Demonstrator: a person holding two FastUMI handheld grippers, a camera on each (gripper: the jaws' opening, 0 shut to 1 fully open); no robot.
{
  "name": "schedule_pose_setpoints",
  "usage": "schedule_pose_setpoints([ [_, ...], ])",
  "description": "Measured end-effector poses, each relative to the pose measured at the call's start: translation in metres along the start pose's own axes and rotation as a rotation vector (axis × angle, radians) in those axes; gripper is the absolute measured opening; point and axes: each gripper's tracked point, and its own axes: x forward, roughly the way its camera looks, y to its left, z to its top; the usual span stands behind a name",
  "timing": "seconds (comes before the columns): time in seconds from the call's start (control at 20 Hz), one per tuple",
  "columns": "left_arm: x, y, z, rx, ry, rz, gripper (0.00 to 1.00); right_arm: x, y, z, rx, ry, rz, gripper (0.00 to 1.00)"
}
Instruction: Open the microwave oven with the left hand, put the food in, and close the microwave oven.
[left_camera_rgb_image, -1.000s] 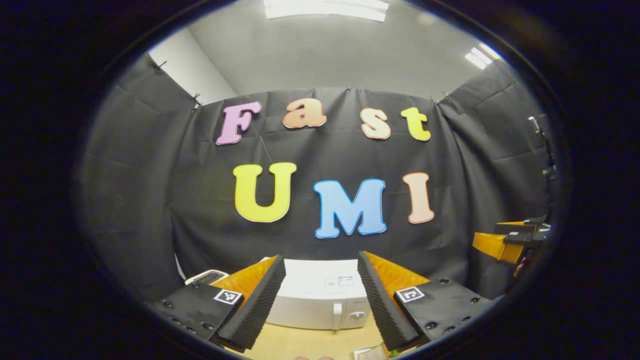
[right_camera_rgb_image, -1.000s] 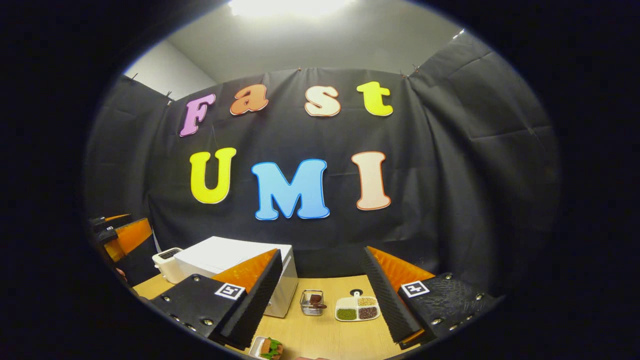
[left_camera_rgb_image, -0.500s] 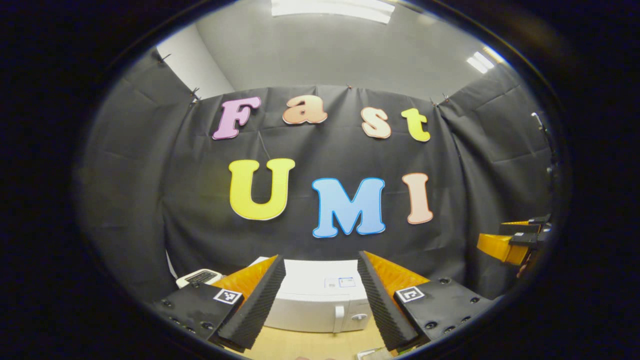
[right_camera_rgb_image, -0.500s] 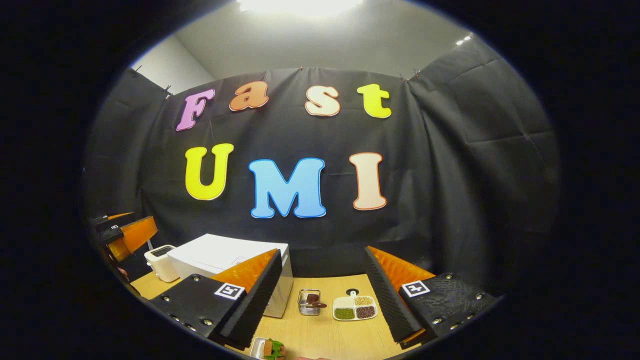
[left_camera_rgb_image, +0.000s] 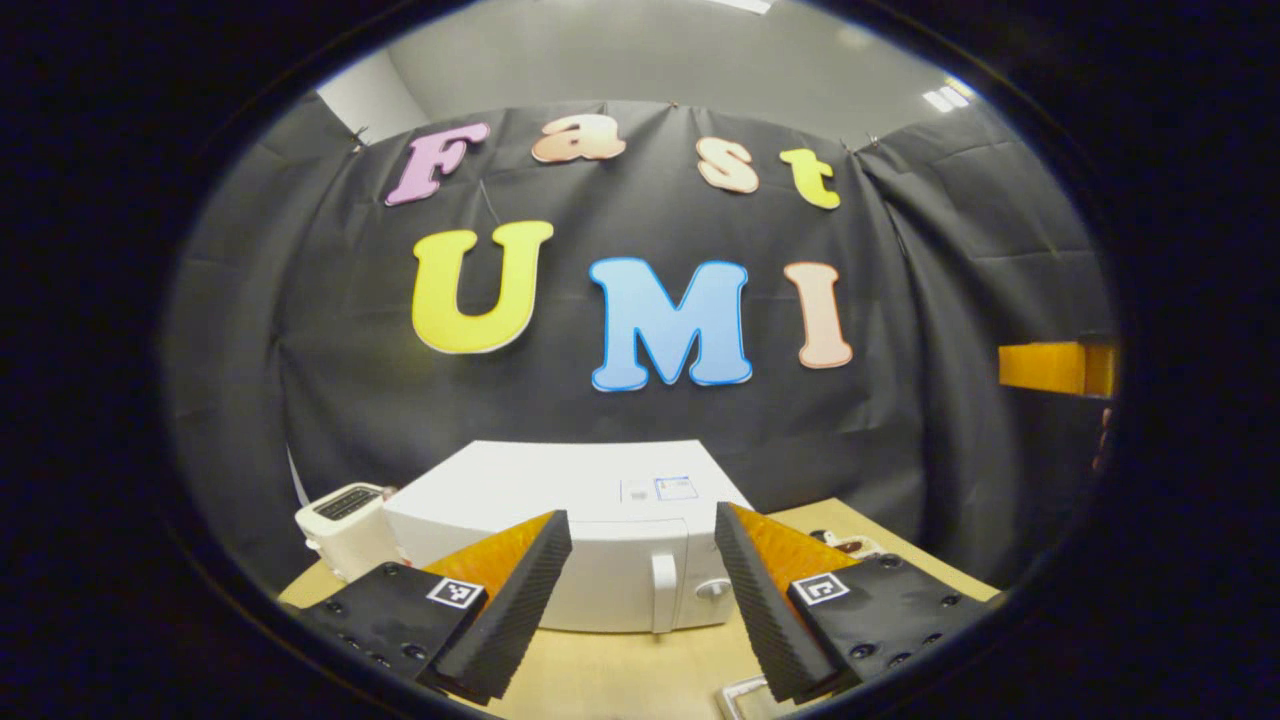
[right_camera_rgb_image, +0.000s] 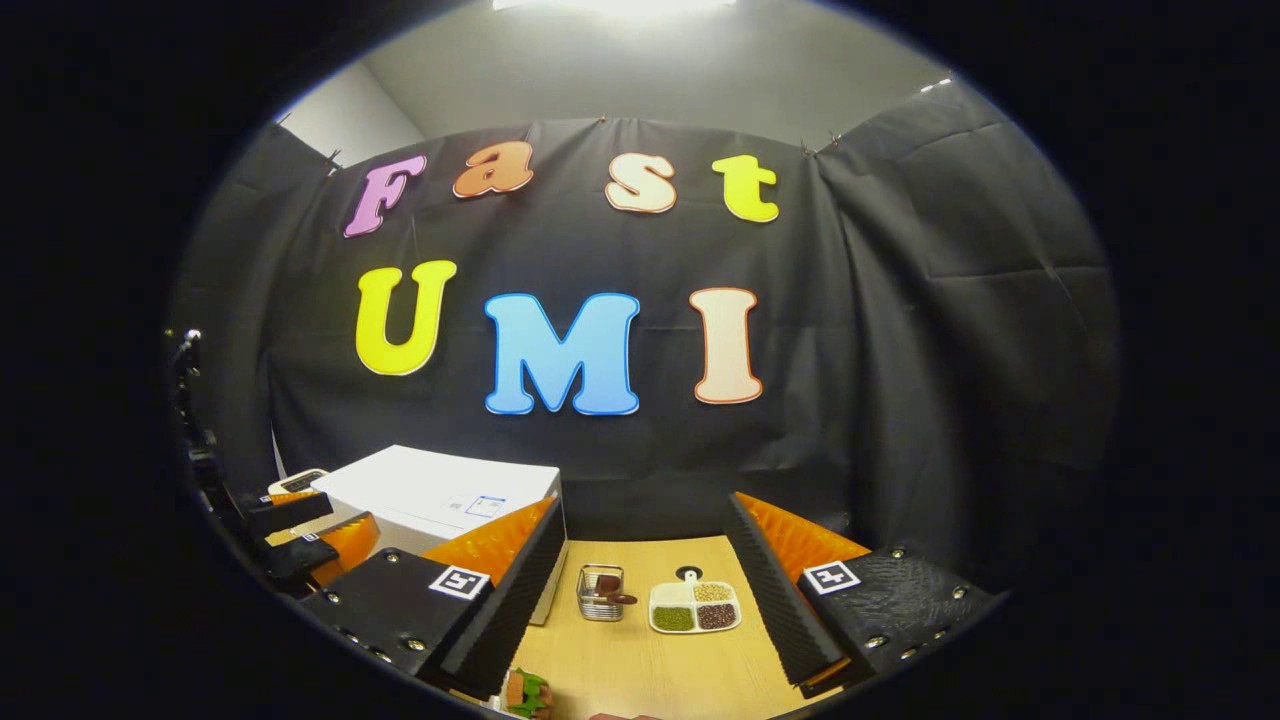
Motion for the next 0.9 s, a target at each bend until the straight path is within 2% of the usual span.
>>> schedule_pose_setpoints([
  [0.05, 0.012, -0.001, -0.021, 0.011, 0.039, -0.009, 0.98, 0.001, 0.0, -0.004, -0.01, 0.009, -0.003, 0.98],
  [0.25, 0.055, -0.007, -0.083, 0.02, 0.148, -0.033, 0.96, 0.001, -0.001, -0.014, -0.018, 0.042, -0.006, 0.98],
  [0.5, 0.102, -0.014, -0.126, -0.001, 0.229, -0.047, 0.95, -0.001, -0.006, -0.022, -0.041, 0.068, -0.021, 0.98],
  [0.6, 0.116, -0.009, -0.142, -0.017, 0.27, -0.03, 0.83, -0.003, -0.012, -0.023, -0.037, 0.08, -0.037, 0.98],
  [0.7, 0.117, -0.023, -0.155, -0.066, 0.326, -0.075, 0.58, -0.003, -0.017, -0.025, -0.023, 0.091, -0.05, 0.98],
  [0.75, 0.119, -0.023, -0.154, -0.036, 0.314, -0.072, 0.36, -0.003, -0.019, -0.026, -0.016, 0.093, -0.054, 0.98],
  [0.8, 0.12, -0.022, -0.157, -0.008, 0.315, -0.068, 0.35, -0.003, -0.02, -0.026, -0.01, 0.096, -0.057, 0.98],
  [0.9, 0.117, -0.023, -0.153, -0.006, 0.319, -0.068, 0.26, -0.003, -0.021, -0.029, 0.004, 0.103, -0.058, 0.98],
])
